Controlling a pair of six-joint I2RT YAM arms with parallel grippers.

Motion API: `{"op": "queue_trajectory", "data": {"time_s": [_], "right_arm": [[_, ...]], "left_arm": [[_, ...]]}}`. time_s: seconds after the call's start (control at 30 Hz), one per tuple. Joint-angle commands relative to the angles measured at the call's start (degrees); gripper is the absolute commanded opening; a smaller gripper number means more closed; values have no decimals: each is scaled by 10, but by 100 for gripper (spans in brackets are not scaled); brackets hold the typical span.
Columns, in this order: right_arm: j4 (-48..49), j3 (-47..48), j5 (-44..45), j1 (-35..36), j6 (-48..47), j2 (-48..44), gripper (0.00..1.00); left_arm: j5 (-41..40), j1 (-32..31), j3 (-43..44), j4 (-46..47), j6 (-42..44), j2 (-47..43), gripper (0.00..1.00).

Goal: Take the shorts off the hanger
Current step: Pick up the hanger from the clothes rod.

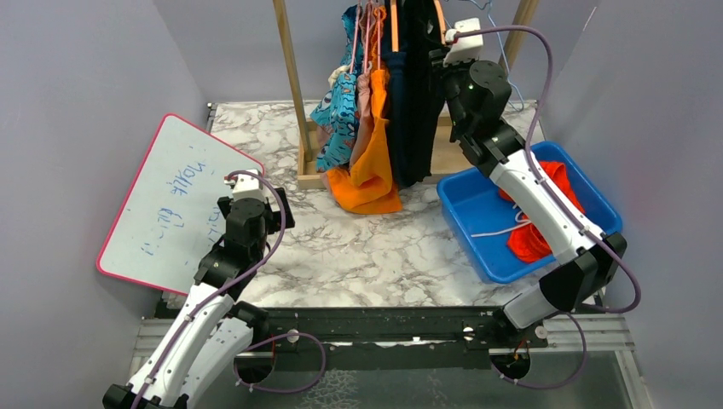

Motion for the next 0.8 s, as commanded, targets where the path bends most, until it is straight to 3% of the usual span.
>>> {"op": "queue_trajectory", "data": {"time_s": [0.0, 0.37, 0.53, 0.77], "right_arm": [[85, 8, 12, -4, -15, -39, 1], [101, -27, -12, -4, -2, -74, 1], [-46, -12, -66, -7, 67, -79, 3], [-243, 17, -149, -29, 137, -75, 59]], "left_arm": [[7, 4, 5, 12, 6, -6, 99], [9, 4, 5, 11, 5, -7, 99], [6, 4, 4, 11, 5, -13, 99], [17, 4, 3, 12, 4, -10, 99]]}}
